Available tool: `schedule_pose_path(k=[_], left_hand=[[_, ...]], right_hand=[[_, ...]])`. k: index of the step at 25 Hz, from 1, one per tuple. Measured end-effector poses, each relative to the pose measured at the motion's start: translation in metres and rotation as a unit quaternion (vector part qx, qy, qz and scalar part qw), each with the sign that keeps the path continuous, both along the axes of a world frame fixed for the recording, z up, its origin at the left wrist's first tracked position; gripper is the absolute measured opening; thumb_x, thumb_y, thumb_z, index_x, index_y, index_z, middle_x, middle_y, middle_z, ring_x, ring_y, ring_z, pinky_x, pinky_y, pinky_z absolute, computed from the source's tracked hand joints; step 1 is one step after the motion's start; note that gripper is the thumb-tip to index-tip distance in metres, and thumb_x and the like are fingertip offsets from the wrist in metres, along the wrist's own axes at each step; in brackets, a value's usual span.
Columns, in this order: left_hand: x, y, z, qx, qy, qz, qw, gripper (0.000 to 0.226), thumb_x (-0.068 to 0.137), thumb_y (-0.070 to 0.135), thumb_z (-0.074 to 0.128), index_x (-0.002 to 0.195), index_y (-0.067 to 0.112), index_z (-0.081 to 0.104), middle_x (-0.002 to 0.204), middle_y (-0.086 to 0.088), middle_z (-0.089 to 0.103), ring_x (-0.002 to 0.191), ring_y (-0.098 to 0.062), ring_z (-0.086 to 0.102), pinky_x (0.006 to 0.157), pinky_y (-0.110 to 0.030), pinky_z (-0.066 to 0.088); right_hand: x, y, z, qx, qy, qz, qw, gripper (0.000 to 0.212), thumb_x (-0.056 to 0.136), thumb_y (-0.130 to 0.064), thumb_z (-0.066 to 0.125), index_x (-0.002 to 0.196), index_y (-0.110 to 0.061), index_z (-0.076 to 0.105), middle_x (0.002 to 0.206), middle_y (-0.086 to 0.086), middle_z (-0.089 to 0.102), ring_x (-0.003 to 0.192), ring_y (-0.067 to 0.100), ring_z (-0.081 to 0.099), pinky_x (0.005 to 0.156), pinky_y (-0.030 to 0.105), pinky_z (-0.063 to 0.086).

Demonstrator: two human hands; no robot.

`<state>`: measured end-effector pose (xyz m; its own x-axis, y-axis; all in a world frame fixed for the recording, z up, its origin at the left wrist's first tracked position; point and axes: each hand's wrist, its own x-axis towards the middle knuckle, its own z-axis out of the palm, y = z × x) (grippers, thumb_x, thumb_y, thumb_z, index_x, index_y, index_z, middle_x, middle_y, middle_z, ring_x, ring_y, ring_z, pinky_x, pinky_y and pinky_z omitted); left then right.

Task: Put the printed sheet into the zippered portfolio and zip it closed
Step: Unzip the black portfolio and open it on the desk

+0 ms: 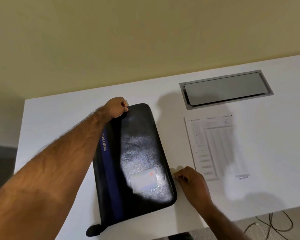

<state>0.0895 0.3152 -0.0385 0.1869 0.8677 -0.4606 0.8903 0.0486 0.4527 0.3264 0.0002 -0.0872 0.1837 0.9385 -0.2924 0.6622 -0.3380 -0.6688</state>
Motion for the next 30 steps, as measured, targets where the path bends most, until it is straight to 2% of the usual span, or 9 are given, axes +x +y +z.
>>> schedule_pose_path(k=[4, 7, 9, 11, 14, 18, 22, 24, 30], left_hand=[[0.009, -0.016, 0.004, 0.114, 0.105, -0.024, 0.988, 0.019, 0.088, 0.005, 0.054, 0.103, 0.013, 0.063, 0.117, -0.010, 0.064, 0.107, -0.032, 0.057, 0.088, -0.035, 0.042], [0.052, -0.073, 0.014, 0.189, 0.024, -0.283, 0.940, 0.042, 0.083, 0.010, 0.046, 0.111, 0.031, 0.068, 0.121, 0.007, 0.068, 0.111, -0.021, 0.059, 0.098, -0.038, 0.047], [0.083, -0.135, 0.019, 0.143, -0.010, -0.471, 0.870, 0.044, 0.081, 0.011, 0.048, 0.113, 0.031, 0.071, 0.117, 0.011, 0.070, 0.109, -0.017, 0.058, 0.097, -0.036, 0.048], [0.100, -0.181, 0.020, 0.103, 0.039, -0.561, 0.821, 0.039, 0.083, 0.015, 0.055, 0.115, 0.032, 0.070, 0.114, 0.011, 0.069, 0.111, -0.018, 0.056, 0.098, -0.037, 0.046], [0.099, -0.202, 0.018, 0.114, 0.112, -0.572, 0.804, 0.031, 0.090, 0.021, 0.058, 0.115, 0.036, 0.067, 0.112, 0.010, 0.064, 0.112, -0.017, 0.053, 0.099, -0.034, 0.041], [0.106, -0.200, 0.017, 0.120, 0.106, -0.581, 0.798, 0.021, 0.087, 0.021, 0.064, 0.105, 0.030, 0.069, 0.105, 0.005, 0.063, 0.104, -0.020, 0.056, 0.093, -0.035, 0.045], [0.111, -0.202, 0.021, 0.062, 0.138, -0.541, 0.827, 0.013, 0.082, 0.021, 0.061, 0.087, 0.033, 0.059, 0.090, 0.004, 0.059, 0.096, -0.024, 0.056, 0.086, -0.042, 0.049], [0.114, -0.201, 0.023, 0.053, 0.157, -0.543, 0.824, 0.011, 0.083, 0.020, 0.059, 0.089, 0.030, 0.059, 0.091, 0.001, 0.057, 0.094, -0.025, 0.056, 0.085, -0.041, 0.049], [0.118, -0.194, 0.038, 0.056, 0.155, -0.527, 0.834, 0.012, 0.087, 0.019, 0.056, 0.096, 0.025, 0.062, 0.092, -0.002, 0.056, 0.089, -0.024, 0.055, 0.076, -0.036, 0.047]], right_hand=[[-0.006, -0.034, 0.003, 0.004, 0.094, -0.090, 0.991, 0.029, 0.083, -0.008, 0.071, 0.080, -0.036, 0.071, 0.083, -0.015, 0.070, 0.075, 0.007, 0.067, 0.072, 0.032, 0.055], [-0.011, -0.035, 0.006, 0.004, 0.126, -0.107, 0.986, 0.021, 0.086, -0.010, 0.063, 0.082, -0.030, 0.069, 0.087, -0.012, 0.071, 0.072, 0.013, 0.067, 0.071, 0.040, 0.056], [-0.012, -0.031, 0.010, 0.007, 0.103, -0.083, 0.991, 0.017, 0.087, -0.014, 0.058, 0.080, -0.027, 0.066, 0.082, -0.010, 0.068, 0.073, 0.011, 0.065, 0.071, 0.038, 0.054], [-0.009, -0.027, 0.014, -0.010, 0.085, -0.072, 0.994, 0.016, 0.086, -0.019, 0.052, 0.078, -0.026, 0.064, 0.081, -0.009, 0.067, 0.075, 0.012, 0.066, 0.071, 0.039, 0.053], [-0.005, -0.022, 0.016, -0.004, 0.067, -0.064, 0.996, 0.022, 0.088, -0.024, 0.046, 0.081, -0.024, 0.067, 0.083, -0.008, 0.070, 0.075, 0.013, 0.068, 0.068, 0.039, 0.056], [-0.009, -0.026, 0.023, 0.035, 0.052, -0.080, 0.995, 0.023, 0.092, -0.024, 0.049, 0.080, -0.018, 0.068, 0.076, -0.003, 0.072, 0.070, 0.017, 0.069, 0.064, 0.031, 0.056], [-0.014, -0.035, 0.022, 0.025, 0.058, -0.101, 0.993, 0.016, 0.086, -0.012, 0.055, 0.077, -0.016, 0.068, 0.073, -0.003, 0.071, 0.069, 0.018, 0.066, 0.062, 0.033, 0.051], [-0.017, -0.042, 0.024, 0.025, 0.044, -0.095, 0.994, 0.017, 0.086, -0.011, 0.056, 0.078, -0.018, 0.068, 0.077, -0.003, 0.071, 0.071, 0.017, 0.065, 0.062, 0.031, 0.048], [-0.021, -0.084, 0.021, 0.054, 0.058, -0.127, 0.989, 0.018, 0.092, -0.009, 0.059, 0.099, -0.015, 0.074, 0.097, -0.002, 0.074, 0.086, 0.013, 0.068, 0.081, 0.030, 0.055]])
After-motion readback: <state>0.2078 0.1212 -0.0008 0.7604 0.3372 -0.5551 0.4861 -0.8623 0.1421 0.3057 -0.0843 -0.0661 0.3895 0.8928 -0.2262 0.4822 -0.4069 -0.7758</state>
